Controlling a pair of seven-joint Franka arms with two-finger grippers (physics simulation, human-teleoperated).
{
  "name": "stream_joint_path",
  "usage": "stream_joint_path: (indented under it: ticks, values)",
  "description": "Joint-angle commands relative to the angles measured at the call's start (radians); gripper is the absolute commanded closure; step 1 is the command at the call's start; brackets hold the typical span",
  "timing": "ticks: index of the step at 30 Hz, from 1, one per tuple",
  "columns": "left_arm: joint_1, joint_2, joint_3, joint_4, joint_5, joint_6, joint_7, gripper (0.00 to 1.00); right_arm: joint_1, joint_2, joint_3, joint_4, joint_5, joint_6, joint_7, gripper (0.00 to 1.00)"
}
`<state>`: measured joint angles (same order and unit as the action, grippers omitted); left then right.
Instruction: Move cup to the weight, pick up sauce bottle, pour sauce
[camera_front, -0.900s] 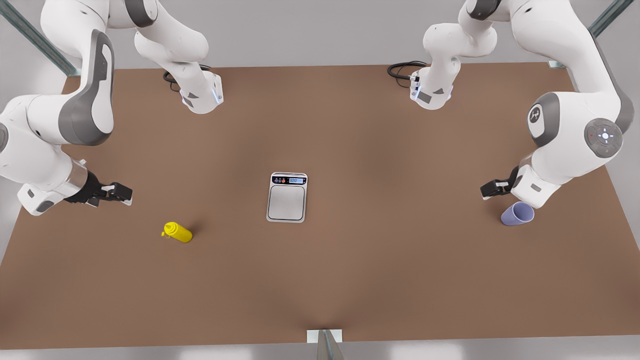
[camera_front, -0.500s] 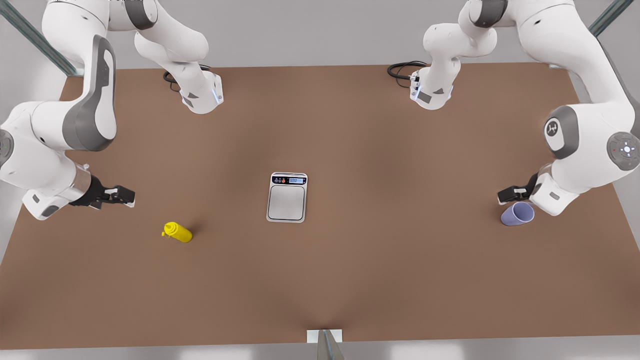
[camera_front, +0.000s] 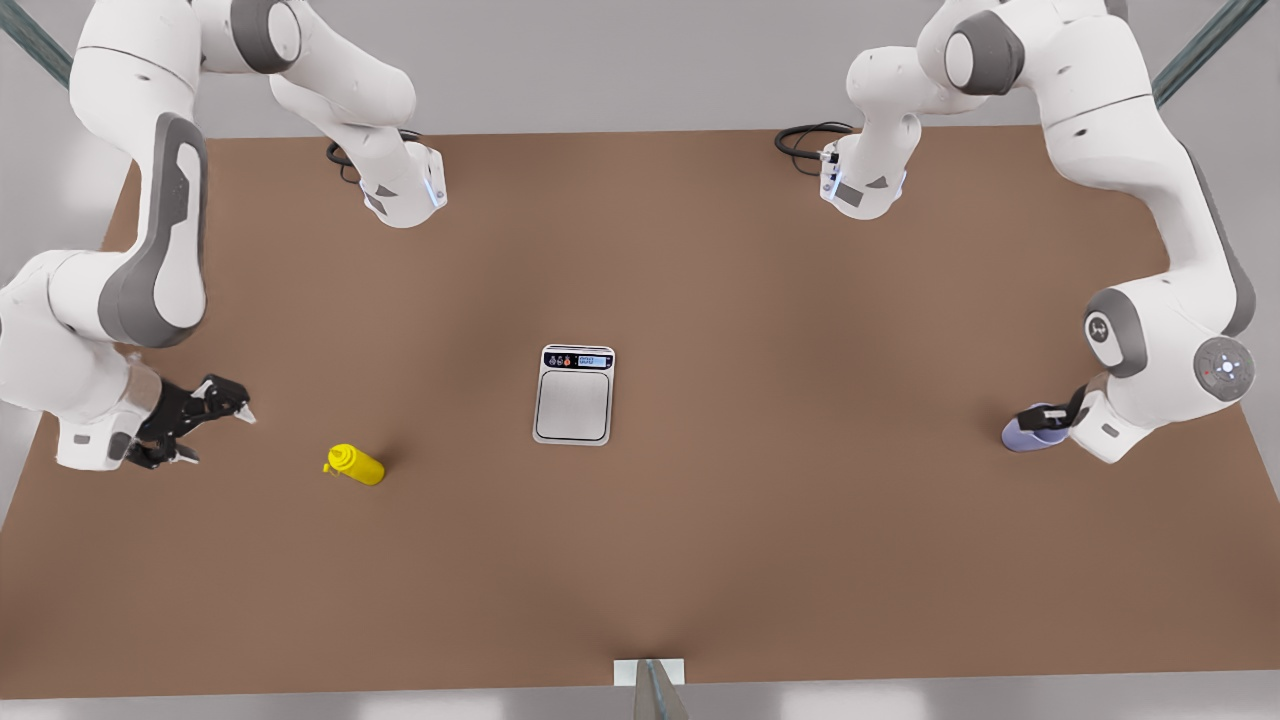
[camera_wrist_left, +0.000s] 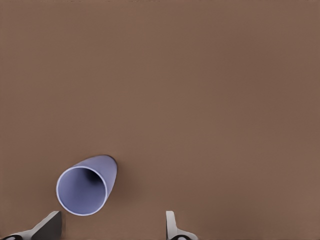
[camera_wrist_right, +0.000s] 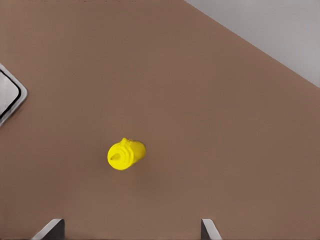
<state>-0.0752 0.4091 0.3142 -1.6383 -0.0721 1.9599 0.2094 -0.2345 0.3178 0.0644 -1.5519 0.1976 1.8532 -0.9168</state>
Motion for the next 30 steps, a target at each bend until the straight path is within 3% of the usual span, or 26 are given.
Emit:
stream_joint_path:
  ticks: [1,5,8,11,19,26,30]
  values:
    - [0.005,0.011,0.0,0.0,-0.003,0.019,-0.001,0.0,-0.018,0.006,0.0,-0.022,0.063,0.02,-0.063,0.0]
    - [0.009,0.068,0.0,-0.002,-0.041,0.09,0.001,0.0,-0.135,0.129,0.0,-0.051,0.365,0.014,-0.514,0.0]
    - [0.009,0.099,0.006,-0.008,-0.041,0.114,0.001,0.16,-0.169,0.175,0.0,-0.077,0.49,0.012,-0.787,0.0]
    - [0.009,0.1,0.009,-0.06,-0.041,0.125,0.002,0.16,-0.244,0.302,0.0,-0.089,0.631,-0.014,-1.071,0.0]
    - [0.009,0.111,0.037,-0.117,-0.041,0.169,0.013,0.17,-0.267,0.498,0.005,-0.085,0.819,-0.101,-1.194,0.0]
    - [0.011,0.139,0.037,-0.13,-0.041,0.226,0.016,0.18,-0.259,0.531,0.008,-0.089,0.821,-0.121,-1.335,0.0]
    - [0.011,0.174,0.037,-0.146,-0.041,0.26,0.018,0.36,-0.256,0.54,0.011,-0.085,0.822,-0.132,-1.364,0.0]
